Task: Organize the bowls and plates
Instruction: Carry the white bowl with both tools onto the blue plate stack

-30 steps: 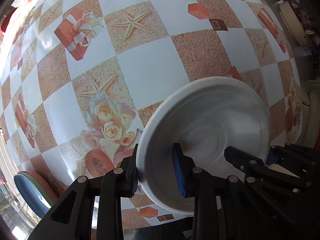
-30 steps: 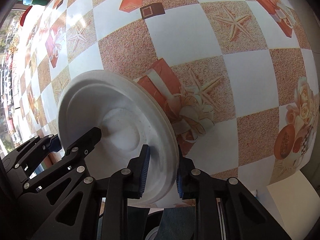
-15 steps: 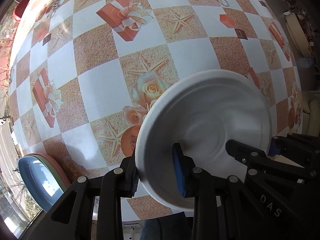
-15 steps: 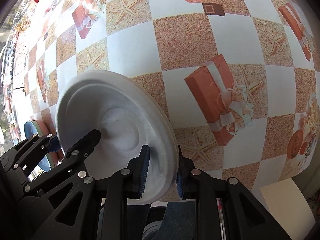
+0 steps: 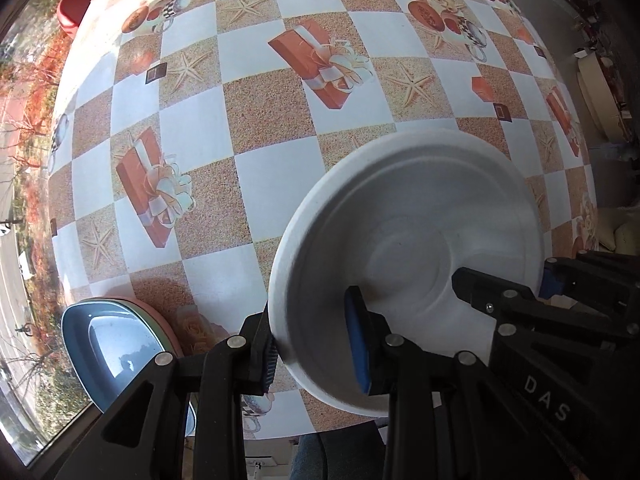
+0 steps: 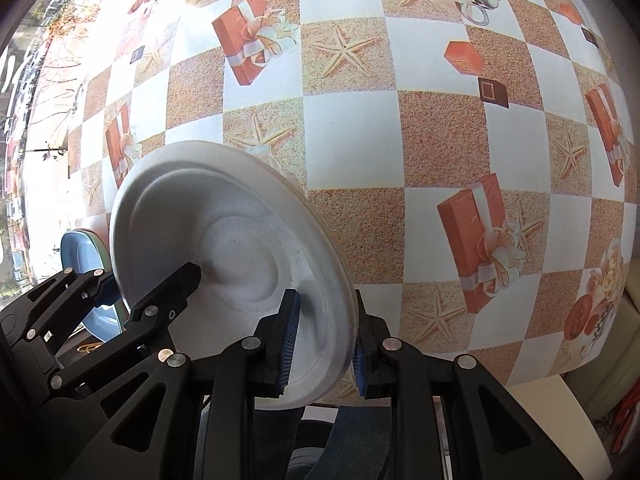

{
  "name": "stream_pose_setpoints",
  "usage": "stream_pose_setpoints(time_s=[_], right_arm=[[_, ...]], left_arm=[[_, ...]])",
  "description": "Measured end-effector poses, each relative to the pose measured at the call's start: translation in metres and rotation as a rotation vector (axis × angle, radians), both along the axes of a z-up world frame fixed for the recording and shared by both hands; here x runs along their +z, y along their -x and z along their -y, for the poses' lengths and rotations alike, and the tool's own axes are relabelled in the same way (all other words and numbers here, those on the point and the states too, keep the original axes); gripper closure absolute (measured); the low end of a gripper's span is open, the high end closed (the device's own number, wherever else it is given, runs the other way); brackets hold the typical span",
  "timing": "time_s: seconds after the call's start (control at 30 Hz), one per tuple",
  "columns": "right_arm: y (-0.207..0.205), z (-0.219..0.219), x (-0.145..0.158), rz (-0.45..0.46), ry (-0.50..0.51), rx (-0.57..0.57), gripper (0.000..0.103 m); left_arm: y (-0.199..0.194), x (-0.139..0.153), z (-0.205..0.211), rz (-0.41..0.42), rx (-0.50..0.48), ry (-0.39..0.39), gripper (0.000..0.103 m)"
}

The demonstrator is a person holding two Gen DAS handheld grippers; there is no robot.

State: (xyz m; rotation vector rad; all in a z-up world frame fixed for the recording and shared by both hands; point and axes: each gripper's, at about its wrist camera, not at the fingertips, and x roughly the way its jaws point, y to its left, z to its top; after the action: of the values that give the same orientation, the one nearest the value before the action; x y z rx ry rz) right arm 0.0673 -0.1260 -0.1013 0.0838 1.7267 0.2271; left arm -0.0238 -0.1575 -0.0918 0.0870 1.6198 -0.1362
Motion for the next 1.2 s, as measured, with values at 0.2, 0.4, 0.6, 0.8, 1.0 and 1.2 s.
stream_pose_setpoints(time_s=[0.2,0.4,0.6,0.8,1.0,1.2], right_arm=[[-0.017,-0.046,0.013,0.04,0.011,0.07,0.078],[-0.024,-0.104,0.02,0.072,0.011,0.168,0.078],[-0.02,-0.177,0.015,0.083,0.004,0.293,0.078],[0.004,-0.236,-0.009,0.091,-0.016,0.438,0.078],[0.018,-0.297,-0.037,0.075,-0.025,0.537,0.078],[0.023,-0.336,-0.064,0.039,-0.033,0.573,0.078]], left_arm=[[0.003,0.018,-0.032,0.038,0.075,0.005,0.07],[0.012,0.04,-0.071,0.062,0.174,-0.007,0.07],[0.031,0.055,-0.117,0.067,0.306,-0.025,0.07],[0.055,0.054,-0.164,0.066,0.444,-0.058,0.07],[0.075,0.044,-0.193,0.034,0.526,-0.074,0.07],[0.085,0.033,-0.207,0.005,0.563,-0.08,0.07]])
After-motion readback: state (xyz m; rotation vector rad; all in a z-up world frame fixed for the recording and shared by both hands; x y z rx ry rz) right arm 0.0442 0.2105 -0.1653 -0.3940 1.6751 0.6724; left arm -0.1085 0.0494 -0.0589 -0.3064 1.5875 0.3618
